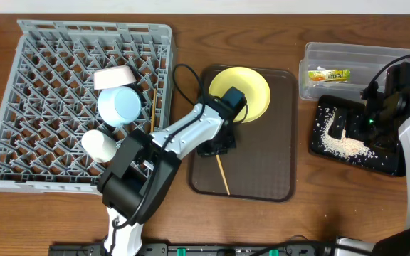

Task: Sort waste into correct bins and load items into the dishwasher
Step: 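Carry the second chopstick into the dish rack and release, then reach the left gripper to the edge of the yellow plate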

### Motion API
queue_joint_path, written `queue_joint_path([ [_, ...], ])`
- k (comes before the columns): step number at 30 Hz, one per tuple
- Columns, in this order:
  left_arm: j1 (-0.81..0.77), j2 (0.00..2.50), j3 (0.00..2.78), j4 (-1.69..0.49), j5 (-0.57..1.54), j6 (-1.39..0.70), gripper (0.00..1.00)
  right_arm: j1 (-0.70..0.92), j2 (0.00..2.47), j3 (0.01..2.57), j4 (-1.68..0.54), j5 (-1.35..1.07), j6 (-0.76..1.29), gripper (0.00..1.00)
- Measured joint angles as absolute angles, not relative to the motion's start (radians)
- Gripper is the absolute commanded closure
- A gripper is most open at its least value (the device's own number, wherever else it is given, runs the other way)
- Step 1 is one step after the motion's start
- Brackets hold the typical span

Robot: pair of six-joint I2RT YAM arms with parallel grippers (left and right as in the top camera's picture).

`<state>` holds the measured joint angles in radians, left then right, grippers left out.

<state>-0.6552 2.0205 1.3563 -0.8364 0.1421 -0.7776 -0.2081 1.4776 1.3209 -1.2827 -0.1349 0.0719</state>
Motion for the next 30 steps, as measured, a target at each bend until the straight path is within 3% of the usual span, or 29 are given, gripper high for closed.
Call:
queue_joint_path([
  [9, -0.565, 1.786, 1.396, -0.930, 0.147, -0.490, 0.93, -0.208, 1.478, 1.321, -1.283, -0.135, 0.072, 0.01],
  [16, -0.332, 1.522, 1.461, -0.962, 0.105, -0.117, 0.92, -0.208, 1.478, 1.321, -1.283, -0.135, 0.072, 0.01],
  [27, -0.150, 1.665, 1.461, -0.962, 0.097, 0.066, 0.92, -0.208, 1.478, 1.321, -1.283, -0.135, 0.072, 0.01],
  [30, -0.148, 1.712, 1.461, -0.962, 0.099, 0.077, 0.70, -0.208, 1.478, 1.321, -1.283, -0.135, 0.072, 0.01],
])
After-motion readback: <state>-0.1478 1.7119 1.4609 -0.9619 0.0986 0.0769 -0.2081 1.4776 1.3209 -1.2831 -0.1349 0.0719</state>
